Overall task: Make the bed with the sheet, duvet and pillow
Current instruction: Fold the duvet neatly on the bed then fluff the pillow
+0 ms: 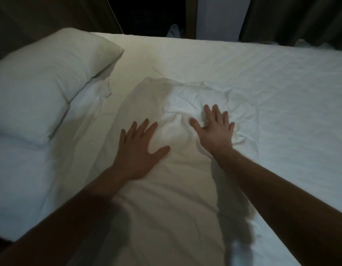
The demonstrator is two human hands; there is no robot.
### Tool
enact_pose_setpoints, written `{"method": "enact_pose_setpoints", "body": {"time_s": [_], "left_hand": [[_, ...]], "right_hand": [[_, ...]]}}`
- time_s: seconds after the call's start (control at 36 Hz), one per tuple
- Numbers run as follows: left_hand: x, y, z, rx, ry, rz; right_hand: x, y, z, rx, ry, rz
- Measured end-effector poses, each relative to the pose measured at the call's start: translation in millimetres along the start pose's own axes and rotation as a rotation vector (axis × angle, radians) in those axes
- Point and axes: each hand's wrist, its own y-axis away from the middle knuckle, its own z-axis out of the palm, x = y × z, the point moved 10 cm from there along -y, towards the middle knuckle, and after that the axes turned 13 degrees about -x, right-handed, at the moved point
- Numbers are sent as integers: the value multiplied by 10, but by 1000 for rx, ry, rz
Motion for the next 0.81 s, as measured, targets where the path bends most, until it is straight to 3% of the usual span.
{"method": "enact_pose_setpoints", "body": {"time_s": [0.11,0.25,0.5,0.81], "left_hand": [[-182,605,101,25,-29,-52],[-447,1264,288,97,7,-122],[-770,1193,933,93,55,-195],[-996,966,1110,-177,198,-171]], "right_hand": [[-145,1115,267,27,81,-126],[1,1897,641,-14,94,-90],[104,1794,1136,46,214,-58],[75,1772,1301,10,290,-9]]}}
